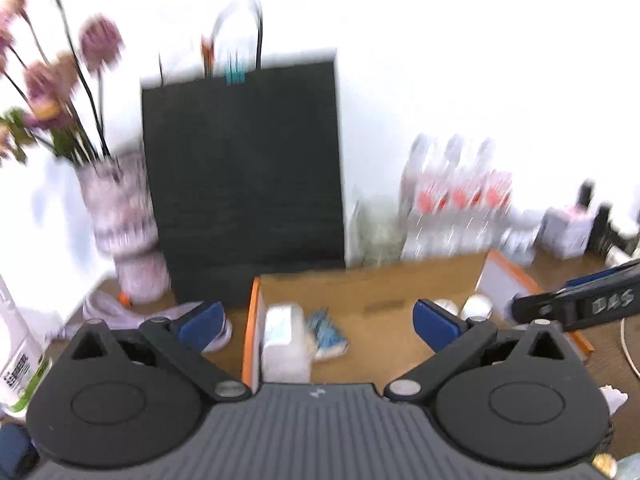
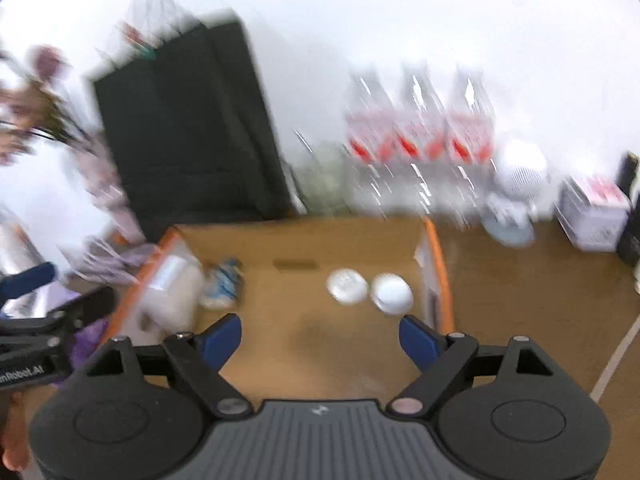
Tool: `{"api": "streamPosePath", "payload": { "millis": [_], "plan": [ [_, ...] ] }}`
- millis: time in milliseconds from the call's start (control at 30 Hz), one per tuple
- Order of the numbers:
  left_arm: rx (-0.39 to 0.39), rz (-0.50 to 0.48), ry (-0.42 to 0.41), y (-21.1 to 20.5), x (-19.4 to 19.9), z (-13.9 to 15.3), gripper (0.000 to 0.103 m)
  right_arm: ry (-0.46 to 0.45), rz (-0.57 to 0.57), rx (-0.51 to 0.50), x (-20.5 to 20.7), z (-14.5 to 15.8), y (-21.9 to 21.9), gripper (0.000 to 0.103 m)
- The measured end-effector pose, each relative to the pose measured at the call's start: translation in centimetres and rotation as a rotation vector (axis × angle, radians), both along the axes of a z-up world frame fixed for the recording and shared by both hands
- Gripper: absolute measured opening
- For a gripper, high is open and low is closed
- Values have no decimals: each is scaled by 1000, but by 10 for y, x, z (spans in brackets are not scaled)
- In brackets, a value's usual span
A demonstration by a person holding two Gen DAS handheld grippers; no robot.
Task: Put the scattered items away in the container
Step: 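Place the blue packet and white tin into the box, opening both tools, then withdraw both tools and move toward the purple pouch and sparkly bag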
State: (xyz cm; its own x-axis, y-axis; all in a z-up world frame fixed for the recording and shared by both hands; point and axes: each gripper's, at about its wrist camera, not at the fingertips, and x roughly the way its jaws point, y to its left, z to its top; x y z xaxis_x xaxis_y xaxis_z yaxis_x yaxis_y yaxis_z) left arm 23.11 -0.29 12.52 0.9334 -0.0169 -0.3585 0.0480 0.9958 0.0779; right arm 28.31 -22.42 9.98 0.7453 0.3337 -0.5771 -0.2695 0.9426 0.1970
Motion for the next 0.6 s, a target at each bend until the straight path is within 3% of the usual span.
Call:
{"api": "streamPosePath", "payload": {
  "millis": [67, 133, 367, 533, 600],
  "plan": [
    [-30, -5, -97, -3, -22, -16, 103, -198, 6, 75, -34, -16, -2, 86],
    [-70, -1, -104, -4, -30, -25, 103, -257, -12, 54, -51, -24, 4, 86],
    [-142, 65, -81, 5, -56, -23, 103, -297, -44, 21, -86, -13, 8, 89],
    [-33, 125, -48, 6, -119, -21, 103, -273, -66, 6, -144, -14, 1, 90],
    [-65, 126, -46, 12, -154, -24, 103, -249, -67, 48, -173, -17, -5, 92]
  ]
}}
